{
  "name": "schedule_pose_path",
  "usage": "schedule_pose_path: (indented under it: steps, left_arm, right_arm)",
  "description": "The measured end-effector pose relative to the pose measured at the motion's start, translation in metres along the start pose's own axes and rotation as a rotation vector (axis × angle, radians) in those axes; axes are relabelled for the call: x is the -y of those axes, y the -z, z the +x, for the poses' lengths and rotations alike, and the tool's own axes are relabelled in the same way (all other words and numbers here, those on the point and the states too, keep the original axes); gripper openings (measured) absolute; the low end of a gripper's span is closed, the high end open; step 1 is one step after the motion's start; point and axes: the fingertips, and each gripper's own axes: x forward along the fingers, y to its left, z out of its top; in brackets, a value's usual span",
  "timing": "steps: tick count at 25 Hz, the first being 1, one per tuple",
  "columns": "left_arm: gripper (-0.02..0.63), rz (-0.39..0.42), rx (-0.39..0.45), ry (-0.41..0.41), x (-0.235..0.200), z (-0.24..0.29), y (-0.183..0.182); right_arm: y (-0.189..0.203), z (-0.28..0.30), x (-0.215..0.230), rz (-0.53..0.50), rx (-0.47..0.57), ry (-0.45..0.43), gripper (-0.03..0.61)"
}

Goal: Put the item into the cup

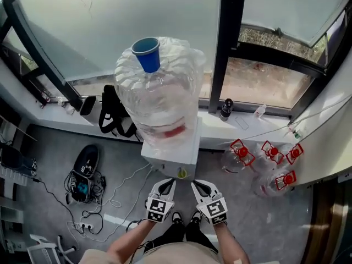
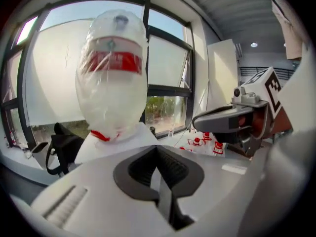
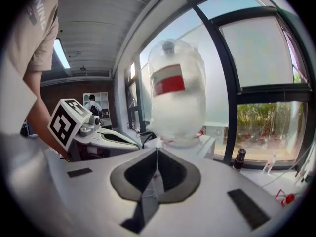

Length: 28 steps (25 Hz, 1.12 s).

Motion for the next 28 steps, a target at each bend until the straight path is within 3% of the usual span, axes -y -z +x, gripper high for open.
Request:
schedule_pose_path:
  steps: [4,10,15,28]
  left_arm:
    - [0.008,0.083,0.097,-0.048,-0.009,-0.032,-0.061]
    - [0.008,0.002,0.229,-0.097,-0.022,-0.077,-0.134]
    - [0.008,-0.017,0.355,-0.108,-0.023,-0.111,-0.193]
    - [0.008,0.019,0.364,-0.080,-0.023,-0.119,-0.207]
  right_arm:
    - [-0.070,-0.020,-0.006,-0.001,0.087,-0.010,0.012]
    - [-0.146,-0.043,-0.015,-0.057,0.187,0.012,0.012]
    - [-0.191,-0.058,-0.016,-0.109,0.271,0.048,0.012]
    - [-0.207,-0.066,-0.019,-0.161,0.280,0.094,0.012]
